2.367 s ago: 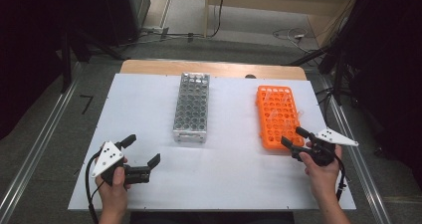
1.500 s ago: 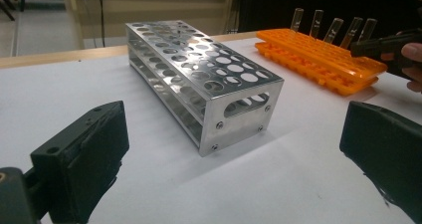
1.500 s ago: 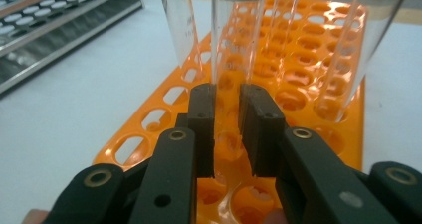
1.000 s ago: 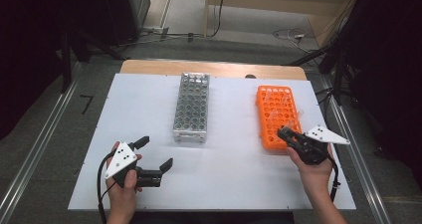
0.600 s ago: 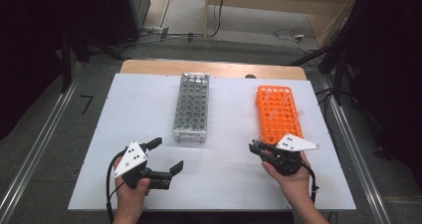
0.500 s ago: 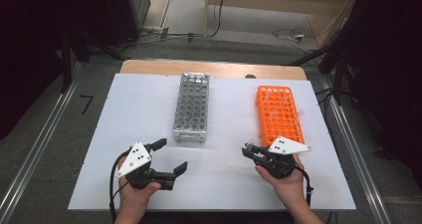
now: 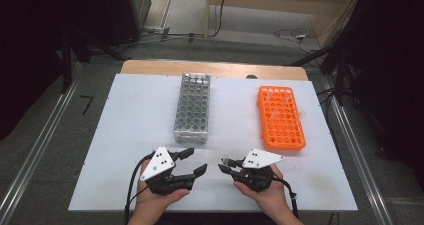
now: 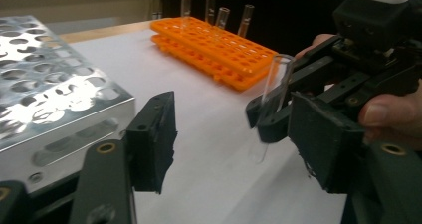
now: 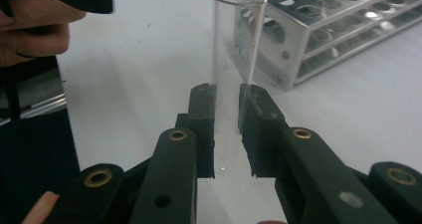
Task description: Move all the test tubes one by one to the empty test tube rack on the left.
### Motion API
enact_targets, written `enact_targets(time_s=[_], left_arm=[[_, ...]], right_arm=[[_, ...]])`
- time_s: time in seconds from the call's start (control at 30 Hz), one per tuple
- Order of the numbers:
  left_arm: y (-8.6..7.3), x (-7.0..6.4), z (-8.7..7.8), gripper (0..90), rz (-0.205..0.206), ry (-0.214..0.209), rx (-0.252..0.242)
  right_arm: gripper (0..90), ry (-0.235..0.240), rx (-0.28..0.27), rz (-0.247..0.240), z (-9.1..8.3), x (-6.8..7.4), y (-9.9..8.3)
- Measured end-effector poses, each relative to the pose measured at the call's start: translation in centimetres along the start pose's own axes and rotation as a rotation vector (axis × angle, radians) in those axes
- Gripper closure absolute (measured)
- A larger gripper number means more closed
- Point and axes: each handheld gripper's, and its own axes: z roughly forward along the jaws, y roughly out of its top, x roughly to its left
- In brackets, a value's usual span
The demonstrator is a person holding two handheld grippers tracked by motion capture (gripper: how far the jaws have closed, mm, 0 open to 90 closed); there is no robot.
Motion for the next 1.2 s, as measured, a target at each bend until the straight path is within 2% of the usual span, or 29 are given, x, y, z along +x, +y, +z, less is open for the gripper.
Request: enact_targets(time_s=[0.17,0.4,0.67,0.9,1.03,1.1,1.2], left_arm=[[0.0,-0.9,0.8,50.7,0.024,-0.063,0.023],[-0.1,-1.8,1.7,60.3,0.042,-0.1,0.053],[-0.1,-2.1,1.9,74.5,0.061,-0.098,0.059],[0.1,-2.1,1.7,76.0,0.062,-0.081,0.053],[0.4,-1.8,1.5,76.1,0.06,-0.065,0.046],[0.5,-1.7,1.4,76.1,0.061,-0.058,0.048],[0.8,-1.1,1.1,76.1,0.039,-0.026,0.043]], right_arm=[[73.6,0.036,0.015,-0.033,0.7,1.3,0.3],[73.6,0.069,0.02,-0.05,1.0,2.3,0.5],[73.6,0.094,0.021,-0.063,1.1,2.8,0.7],[72.1,0.108,0.016,-0.051,1.0,2.6,0.6],[53.2,0.148,0.014,-0.055,0.9,2.3,0.6],[45.8,0.144,0.006,-0.066,0.6,2.2,0.5],[35.6,0.133,-0.016,-0.063,-0.2,1.7,0.5]])
